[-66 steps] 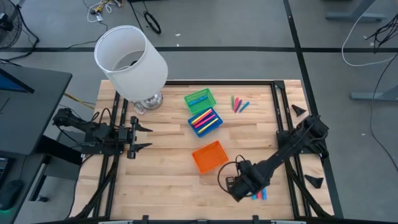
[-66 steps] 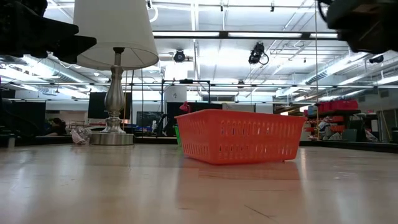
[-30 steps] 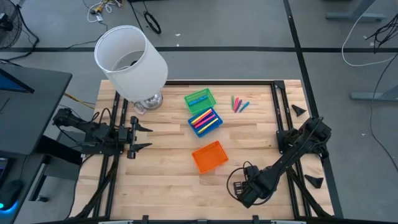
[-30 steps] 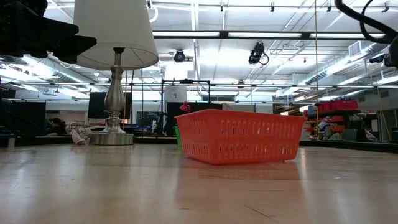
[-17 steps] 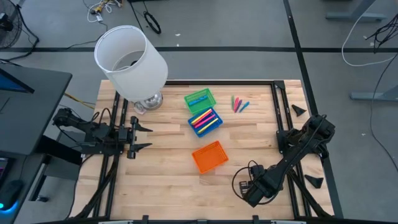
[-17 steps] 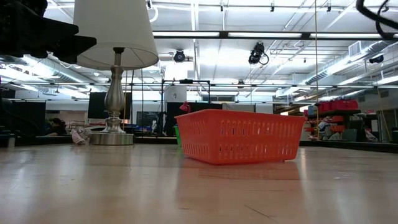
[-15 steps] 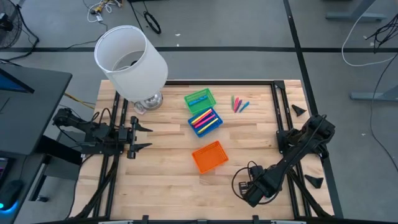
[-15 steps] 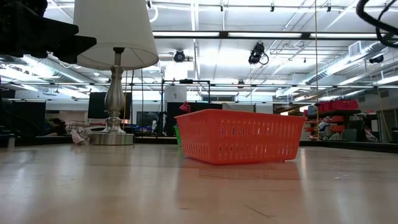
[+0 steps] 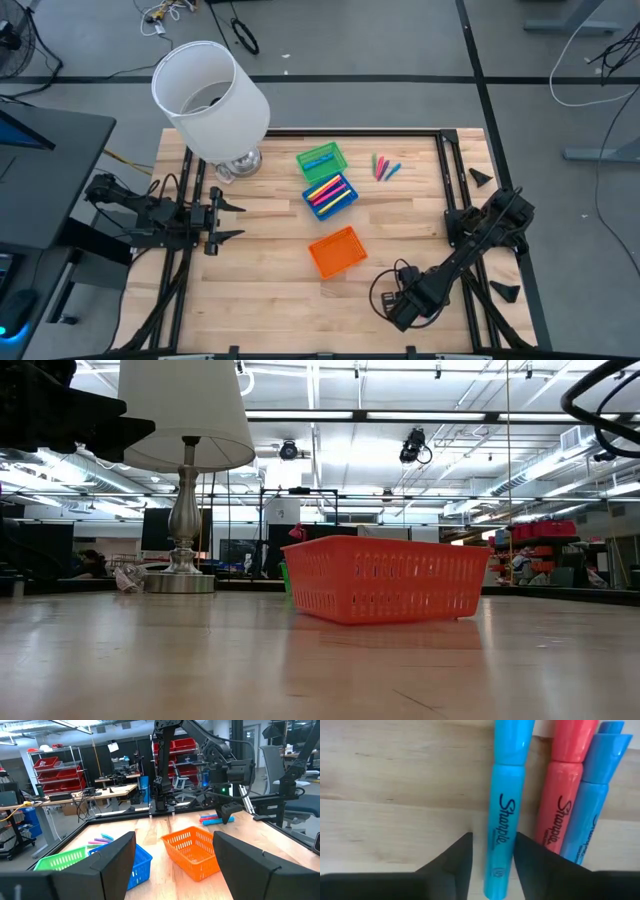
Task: Pick & Place Markers
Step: Put the left blue highlighter pen into the green bin
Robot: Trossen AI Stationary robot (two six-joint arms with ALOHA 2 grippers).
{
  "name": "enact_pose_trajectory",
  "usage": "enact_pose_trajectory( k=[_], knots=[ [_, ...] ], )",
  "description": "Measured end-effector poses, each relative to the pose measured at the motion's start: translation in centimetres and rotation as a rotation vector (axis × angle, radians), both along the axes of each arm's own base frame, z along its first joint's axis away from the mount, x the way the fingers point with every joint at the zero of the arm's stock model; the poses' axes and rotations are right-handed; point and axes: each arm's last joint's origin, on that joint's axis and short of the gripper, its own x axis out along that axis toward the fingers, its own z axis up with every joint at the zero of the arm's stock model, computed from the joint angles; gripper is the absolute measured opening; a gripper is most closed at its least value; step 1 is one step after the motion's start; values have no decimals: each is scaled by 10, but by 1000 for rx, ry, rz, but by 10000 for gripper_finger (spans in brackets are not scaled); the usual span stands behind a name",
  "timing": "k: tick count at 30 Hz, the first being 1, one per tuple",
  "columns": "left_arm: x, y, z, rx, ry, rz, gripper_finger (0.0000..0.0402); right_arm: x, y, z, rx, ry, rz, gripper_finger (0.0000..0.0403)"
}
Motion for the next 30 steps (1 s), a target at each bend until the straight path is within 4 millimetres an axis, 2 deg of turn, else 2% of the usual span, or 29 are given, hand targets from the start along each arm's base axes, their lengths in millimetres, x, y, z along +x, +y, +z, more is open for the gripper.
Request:
enact_pose_trajectory(
  k=[7,13,21,30],
  knots=[
    [0,0,0,0,0,0,273,7,-7,0,9,-11,55,43],
    [0,0,0,0,0,0,273,15,-20,4,-36,-12,152,41],
    [0,0,0,0,0,0,273,13,-46,37,-47,17,237,49],
    [0,0,0,0,0,0,273,12,-74,62,5,-11,557,48]
  ],
)
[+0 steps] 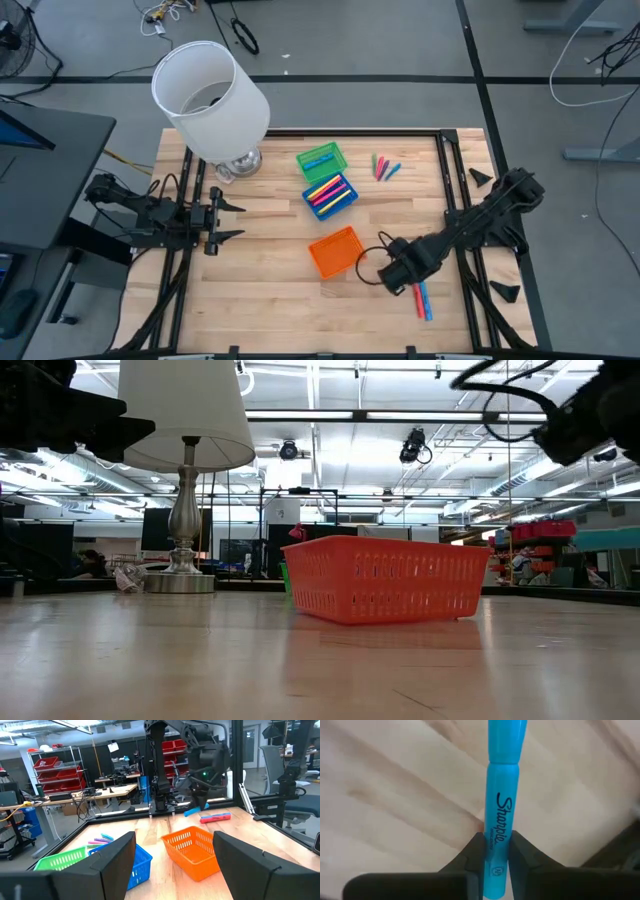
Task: Pick & Place Markers
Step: Put the left blue highlighter pen into the green bin
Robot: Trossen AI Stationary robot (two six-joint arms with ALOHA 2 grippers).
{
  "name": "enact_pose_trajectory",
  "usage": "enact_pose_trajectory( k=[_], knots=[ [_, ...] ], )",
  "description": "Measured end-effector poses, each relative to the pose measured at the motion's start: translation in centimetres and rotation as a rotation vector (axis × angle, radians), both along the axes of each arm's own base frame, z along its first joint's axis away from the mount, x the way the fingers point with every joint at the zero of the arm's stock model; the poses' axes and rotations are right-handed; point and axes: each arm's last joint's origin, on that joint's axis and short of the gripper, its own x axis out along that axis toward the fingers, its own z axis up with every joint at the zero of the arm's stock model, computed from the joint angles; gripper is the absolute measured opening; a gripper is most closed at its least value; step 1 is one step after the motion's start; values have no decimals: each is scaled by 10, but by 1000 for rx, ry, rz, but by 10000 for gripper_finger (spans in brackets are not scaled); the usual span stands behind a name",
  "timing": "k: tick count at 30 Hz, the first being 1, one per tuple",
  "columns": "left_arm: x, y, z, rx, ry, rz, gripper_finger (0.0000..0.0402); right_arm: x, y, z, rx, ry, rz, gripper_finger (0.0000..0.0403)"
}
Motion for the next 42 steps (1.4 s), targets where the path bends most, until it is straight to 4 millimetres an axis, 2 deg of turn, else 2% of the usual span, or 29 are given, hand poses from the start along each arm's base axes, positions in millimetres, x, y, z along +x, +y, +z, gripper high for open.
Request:
enact_pose_trajectory(
  k=[14,19,34,42],
  knots=[
    [0,0,0,0,0,0,273,3,-21,5,74,0,569,48],
    [0,0,0,0,0,0,273,2,-31,6,79,48,696,48],
    [0,0,0,0,0,0,273,18,-109,8,-105,167,941,48],
    [0,0,0,0,0,0,273,27,-139,6,-215,250,1078,48]
  ],
)
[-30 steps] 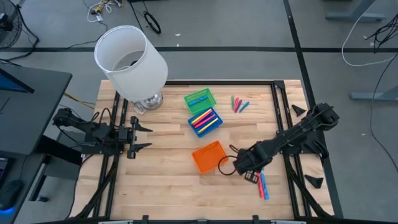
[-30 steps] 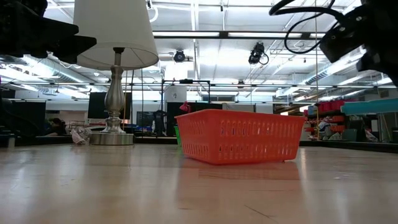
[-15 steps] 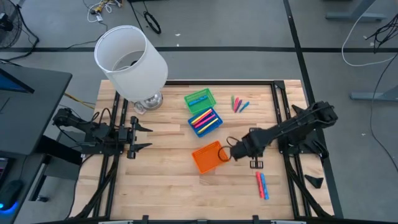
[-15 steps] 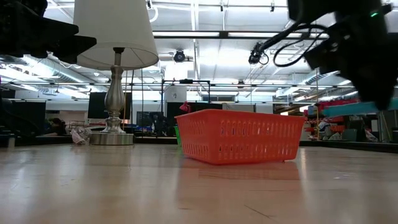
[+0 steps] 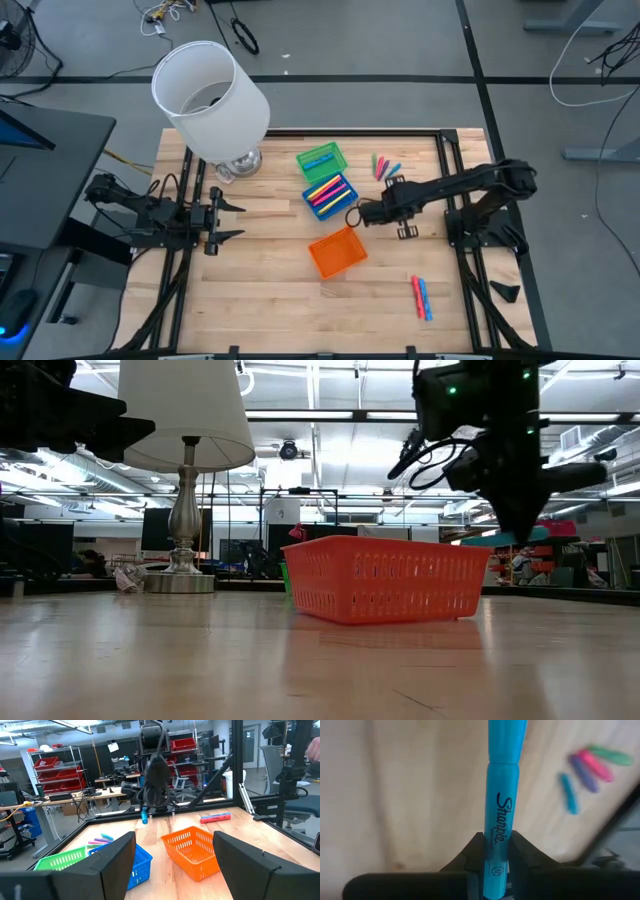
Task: Pick & Place Markers
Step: Put the left blue highlighter pen into the green bin
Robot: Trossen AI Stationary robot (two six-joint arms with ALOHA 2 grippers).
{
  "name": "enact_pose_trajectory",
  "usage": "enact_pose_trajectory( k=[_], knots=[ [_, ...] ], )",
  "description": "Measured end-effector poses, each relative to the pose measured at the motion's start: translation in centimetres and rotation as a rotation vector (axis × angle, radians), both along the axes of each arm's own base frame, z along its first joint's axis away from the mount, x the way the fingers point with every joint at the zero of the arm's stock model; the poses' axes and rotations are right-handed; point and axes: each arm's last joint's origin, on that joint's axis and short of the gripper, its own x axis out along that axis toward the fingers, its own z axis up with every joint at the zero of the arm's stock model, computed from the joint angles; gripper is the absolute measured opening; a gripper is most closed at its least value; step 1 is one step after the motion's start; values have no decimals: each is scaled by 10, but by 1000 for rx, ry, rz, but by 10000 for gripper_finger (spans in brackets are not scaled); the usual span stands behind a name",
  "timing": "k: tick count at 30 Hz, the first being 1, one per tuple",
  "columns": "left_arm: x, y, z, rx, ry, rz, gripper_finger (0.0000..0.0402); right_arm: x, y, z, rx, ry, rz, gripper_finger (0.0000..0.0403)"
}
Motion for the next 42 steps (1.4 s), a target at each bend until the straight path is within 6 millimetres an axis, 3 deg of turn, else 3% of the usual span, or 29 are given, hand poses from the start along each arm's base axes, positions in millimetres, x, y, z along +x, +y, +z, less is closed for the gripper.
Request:
enact_pose_trajectory(
  k=[5,15,28,35,42],
  knots=[
    [0,0,0,0,0,0,273,20,-15,9,-60,-15,41,48],
    [0,0,0,0,1,0,273,83,-50,28,-90,-65,154,48],
    [0,0,0,0,0,0,273,161,-124,28,-193,-80,281,48],
    [0,0,0,0,0,0,273,188,-167,18,-258,-124,339,48],
    [0,0,0,0,0,0,273,192,-182,8,-262,-122,358,49]
  ],
)
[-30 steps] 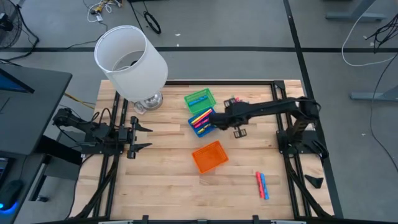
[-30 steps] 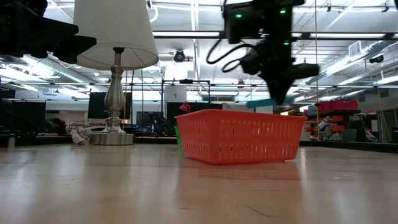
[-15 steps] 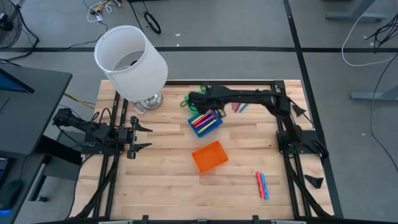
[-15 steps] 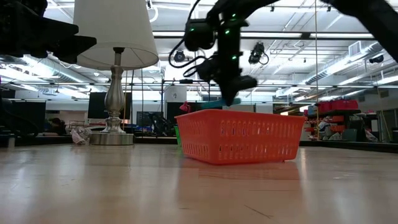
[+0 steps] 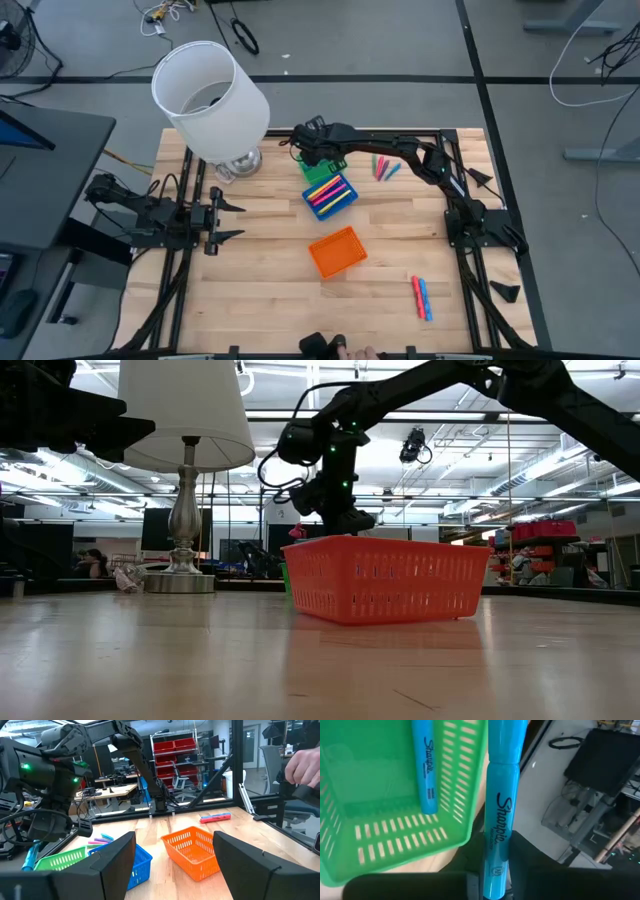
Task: Pick & Place Markers
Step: Put the left blue highlighter pen into the green bin
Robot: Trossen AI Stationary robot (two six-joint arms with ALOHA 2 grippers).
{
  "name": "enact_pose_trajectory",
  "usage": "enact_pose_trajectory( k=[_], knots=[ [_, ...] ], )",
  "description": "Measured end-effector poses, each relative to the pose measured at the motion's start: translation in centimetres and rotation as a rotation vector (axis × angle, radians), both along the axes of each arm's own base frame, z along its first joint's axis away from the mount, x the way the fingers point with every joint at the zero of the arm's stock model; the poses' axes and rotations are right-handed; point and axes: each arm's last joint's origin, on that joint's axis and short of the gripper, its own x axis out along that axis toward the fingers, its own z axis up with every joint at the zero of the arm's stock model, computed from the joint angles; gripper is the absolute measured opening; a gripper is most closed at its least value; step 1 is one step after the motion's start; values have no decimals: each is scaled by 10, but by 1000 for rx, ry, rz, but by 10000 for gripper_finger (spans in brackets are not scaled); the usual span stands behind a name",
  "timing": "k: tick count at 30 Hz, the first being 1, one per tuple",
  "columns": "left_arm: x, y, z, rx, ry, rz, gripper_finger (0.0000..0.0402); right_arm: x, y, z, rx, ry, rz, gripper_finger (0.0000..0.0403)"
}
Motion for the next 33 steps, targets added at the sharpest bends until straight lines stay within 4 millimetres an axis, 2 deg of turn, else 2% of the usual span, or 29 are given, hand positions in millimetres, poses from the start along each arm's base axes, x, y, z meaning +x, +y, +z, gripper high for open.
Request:
enact_pose_trajectory(
  k=[12,20,29,33],
  knots=[
    [0,0,0,0,0,0,273,4,16,-6,152,-82,-11,49],
    [0,0,0,0,0,0,273,-5,23,-30,190,18,-8,49],
    [0,0,0,0,0,0,273,-3,22,-30,174,-8,-19,50],
    [0,0,0,0,0,0,273,-3,22,-30,180,-46,-78,65]
  ],
)
